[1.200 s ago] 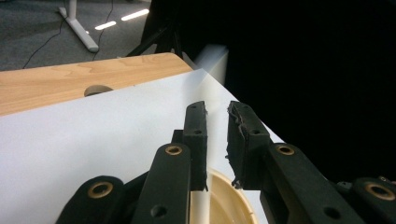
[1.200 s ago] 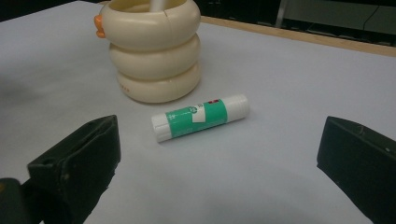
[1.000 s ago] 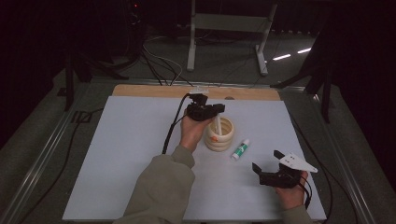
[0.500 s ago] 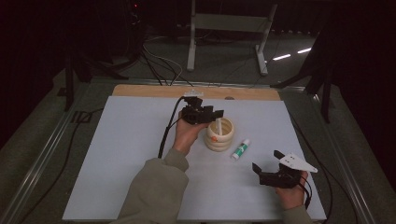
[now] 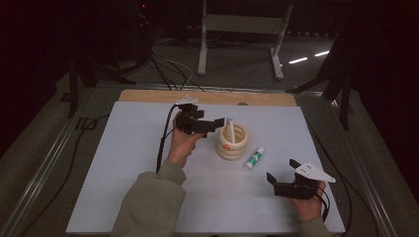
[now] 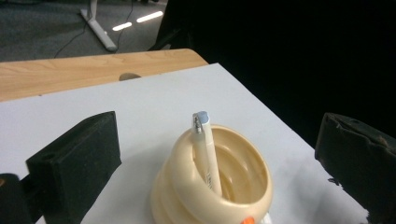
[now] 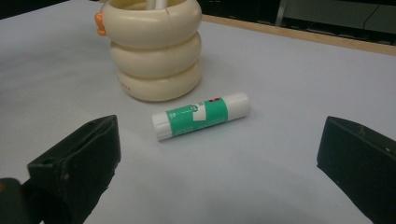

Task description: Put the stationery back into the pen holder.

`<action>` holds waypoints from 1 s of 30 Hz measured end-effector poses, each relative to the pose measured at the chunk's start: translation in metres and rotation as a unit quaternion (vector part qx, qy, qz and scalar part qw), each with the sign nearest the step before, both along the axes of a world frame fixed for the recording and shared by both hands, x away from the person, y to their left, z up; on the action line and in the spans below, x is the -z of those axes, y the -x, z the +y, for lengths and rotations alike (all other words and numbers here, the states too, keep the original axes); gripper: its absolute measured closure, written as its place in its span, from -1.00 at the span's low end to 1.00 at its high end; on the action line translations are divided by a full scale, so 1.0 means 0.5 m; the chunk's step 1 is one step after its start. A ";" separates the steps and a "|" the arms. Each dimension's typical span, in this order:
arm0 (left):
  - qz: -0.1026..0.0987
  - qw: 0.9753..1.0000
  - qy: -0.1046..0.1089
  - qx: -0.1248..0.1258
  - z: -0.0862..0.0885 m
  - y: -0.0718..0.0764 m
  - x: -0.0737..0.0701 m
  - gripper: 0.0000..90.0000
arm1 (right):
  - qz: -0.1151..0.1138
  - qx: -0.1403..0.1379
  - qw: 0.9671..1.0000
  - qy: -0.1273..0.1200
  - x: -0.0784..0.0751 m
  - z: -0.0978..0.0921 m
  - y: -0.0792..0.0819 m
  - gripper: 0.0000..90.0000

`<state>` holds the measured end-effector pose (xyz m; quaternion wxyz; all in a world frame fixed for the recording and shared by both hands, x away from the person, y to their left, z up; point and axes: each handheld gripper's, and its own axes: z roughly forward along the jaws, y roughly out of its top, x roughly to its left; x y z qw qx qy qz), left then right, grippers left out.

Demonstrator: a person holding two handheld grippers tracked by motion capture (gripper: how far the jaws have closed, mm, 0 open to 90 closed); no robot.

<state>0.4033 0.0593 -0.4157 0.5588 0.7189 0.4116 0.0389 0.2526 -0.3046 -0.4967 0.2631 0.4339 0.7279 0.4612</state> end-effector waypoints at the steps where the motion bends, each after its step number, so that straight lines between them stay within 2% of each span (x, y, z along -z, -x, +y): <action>1: -0.002 1.000 0.000 -0.002 0.008 0.004 0.000 -0.99 | 0.000 0.000 1.000 0.000 0.000 0.000 0.000 -1.00; 6: -0.012 1.000 -0.002 -0.014 0.051 0.023 0.004 -0.99 | 0.001 0.001 1.000 0.000 0.001 0.000 0.000 -1.00; 7: -0.012 1.000 -0.002 -0.014 0.051 0.023 0.004 -0.98 | 0.001 0.001 1.000 0.000 0.001 0.001 0.000 -1.00; 8: -0.014 1.000 -0.005 -0.022 0.069 0.032 0.007 -0.99 | 0.001 0.001 1.000 0.000 0.001 0.001 0.000 -1.00; 13: -0.020 0.999 -0.013 -0.036 0.113 0.056 0.014 -0.99 | 0.002 0.003 1.000 0.001 0.001 0.000 -0.001 -1.00; 16: -0.020 0.999 -0.008 -0.038 0.131 0.066 0.018 -0.99 | 0.003 0.003 1.000 0.001 0.001 0.000 -0.001 -1.00; 17: -0.022 0.999 -0.016 -0.043 0.147 0.076 0.022 -0.99 | 0.003 0.004 1.000 0.001 0.002 0.000 -0.001 -1.00; 23: -0.029 0.998 -0.036 -0.048 0.194 0.115 0.043 -0.99 | 0.006 0.004 1.000 -0.007 0.001 0.000 0.000 -1.00; 26: -0.027 0.998 -0.025 -0.059 0.223 0.135 0.051 -0.99 | 0.007 0.006 1.000 -0.006 0.002 -0.001 -0.001 -1.00; 30: -0.033 0.996 -0.027 -0.081 0.258 0.162 0.061 -0.99 | 0.008 0.006 1.000 -0.004 0.002 0.000 -0.001 -1.00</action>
